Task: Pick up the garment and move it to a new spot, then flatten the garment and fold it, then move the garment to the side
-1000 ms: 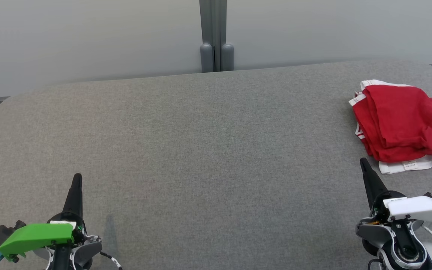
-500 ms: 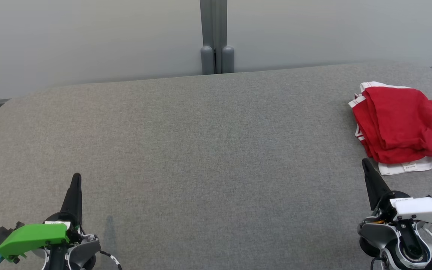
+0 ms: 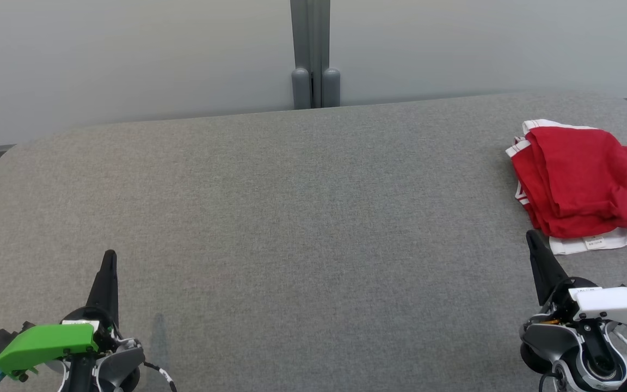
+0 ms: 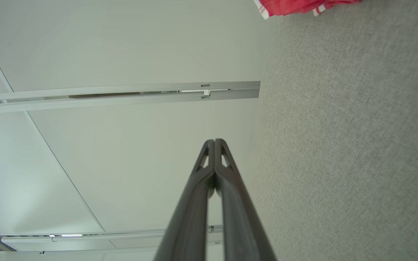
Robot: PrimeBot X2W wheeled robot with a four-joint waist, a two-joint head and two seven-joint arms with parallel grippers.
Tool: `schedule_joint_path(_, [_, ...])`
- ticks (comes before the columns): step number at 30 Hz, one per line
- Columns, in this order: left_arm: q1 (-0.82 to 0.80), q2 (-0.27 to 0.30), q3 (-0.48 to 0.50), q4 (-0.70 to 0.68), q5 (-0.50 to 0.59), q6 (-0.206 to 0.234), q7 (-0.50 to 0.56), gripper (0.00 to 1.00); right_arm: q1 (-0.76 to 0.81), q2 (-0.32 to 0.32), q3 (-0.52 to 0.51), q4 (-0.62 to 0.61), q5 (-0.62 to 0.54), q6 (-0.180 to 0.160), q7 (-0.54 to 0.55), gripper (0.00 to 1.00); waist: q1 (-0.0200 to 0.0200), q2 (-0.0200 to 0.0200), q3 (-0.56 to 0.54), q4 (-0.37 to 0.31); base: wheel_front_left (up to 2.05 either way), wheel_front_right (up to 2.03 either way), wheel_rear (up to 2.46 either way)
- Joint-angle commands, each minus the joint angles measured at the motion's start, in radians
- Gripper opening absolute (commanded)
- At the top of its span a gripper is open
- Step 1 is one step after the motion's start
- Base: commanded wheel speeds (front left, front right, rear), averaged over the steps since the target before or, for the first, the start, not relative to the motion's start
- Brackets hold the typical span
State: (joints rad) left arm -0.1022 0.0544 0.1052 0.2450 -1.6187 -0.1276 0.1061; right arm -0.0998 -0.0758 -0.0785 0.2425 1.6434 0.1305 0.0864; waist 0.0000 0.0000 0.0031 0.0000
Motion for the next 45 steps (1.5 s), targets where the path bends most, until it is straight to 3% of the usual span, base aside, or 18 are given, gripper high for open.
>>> schedule_joint_path(1, [-0.011, 0.003, 0.004, 0.001, -0.001, -0.006, 0.005, 0.00, -0.009, 0.000, -0.003, 0.002, -0.003, 0.000, 0.002, 0.00, 0.0000, 0.0000, 0.000, 0.000, 0.00, 0.00, 0.00])
schedule_joint_path(45, [-0.011, 0.000, 0.008, 0.001, 0.005, -0.006, 0.007, 0.00, -0.009, 0.011, -0.018, 0.003, -0.017, 0.001, 0.015, 0.00, 0.0000, 0.0000, 0.000, 0.000, 0.00, 0.00, 0.00])
